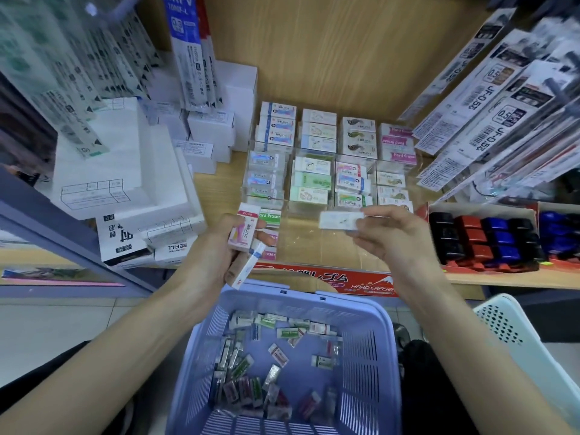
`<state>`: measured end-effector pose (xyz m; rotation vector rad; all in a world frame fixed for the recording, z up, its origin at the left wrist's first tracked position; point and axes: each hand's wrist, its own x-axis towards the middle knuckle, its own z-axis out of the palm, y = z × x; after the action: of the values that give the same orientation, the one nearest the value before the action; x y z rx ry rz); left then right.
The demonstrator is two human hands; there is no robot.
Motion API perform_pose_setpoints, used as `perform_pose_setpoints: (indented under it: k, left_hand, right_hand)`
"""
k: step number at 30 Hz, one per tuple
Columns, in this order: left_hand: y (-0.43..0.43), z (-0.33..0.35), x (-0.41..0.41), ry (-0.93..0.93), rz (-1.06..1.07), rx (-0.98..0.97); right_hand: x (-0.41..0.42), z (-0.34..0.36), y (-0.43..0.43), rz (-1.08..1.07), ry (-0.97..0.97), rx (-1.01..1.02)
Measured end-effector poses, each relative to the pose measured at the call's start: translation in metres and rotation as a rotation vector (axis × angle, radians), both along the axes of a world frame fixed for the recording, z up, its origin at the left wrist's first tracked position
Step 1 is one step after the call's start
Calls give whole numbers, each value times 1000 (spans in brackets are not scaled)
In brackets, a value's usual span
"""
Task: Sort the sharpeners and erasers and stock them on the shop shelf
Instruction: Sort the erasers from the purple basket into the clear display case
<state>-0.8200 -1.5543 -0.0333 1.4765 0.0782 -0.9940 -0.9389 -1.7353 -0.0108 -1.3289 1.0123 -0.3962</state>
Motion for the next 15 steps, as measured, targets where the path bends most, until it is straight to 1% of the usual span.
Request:
perform_pose_setpoints:
  k: [1, 3, 6, 8, 12, 15]
  left_hand:
    - [0, 1, 1, 0, 7, -3]
    - [0, 3, 3, 11, 29, -16]
    - [0, 2, 6, 35, 54, -36]
    - [1, 3, 8, 44, 63, -46]
    - [6, 6, 10, 53, 82, -71]
    - [8, 6, 11, 57, 82, -83]
  right_hand:
    - [7, -5, 9, 43, 51, -53]
    - [22, -19, 23, 91, 163, -226]
    - [38, -38, 32, 96, 279, -502]
    - [44, -46, 33, 93, 324, -620]
    - [53, -55, 41, 152, 413, -681]
    - [57, -56, 44, 84, 406, -669]
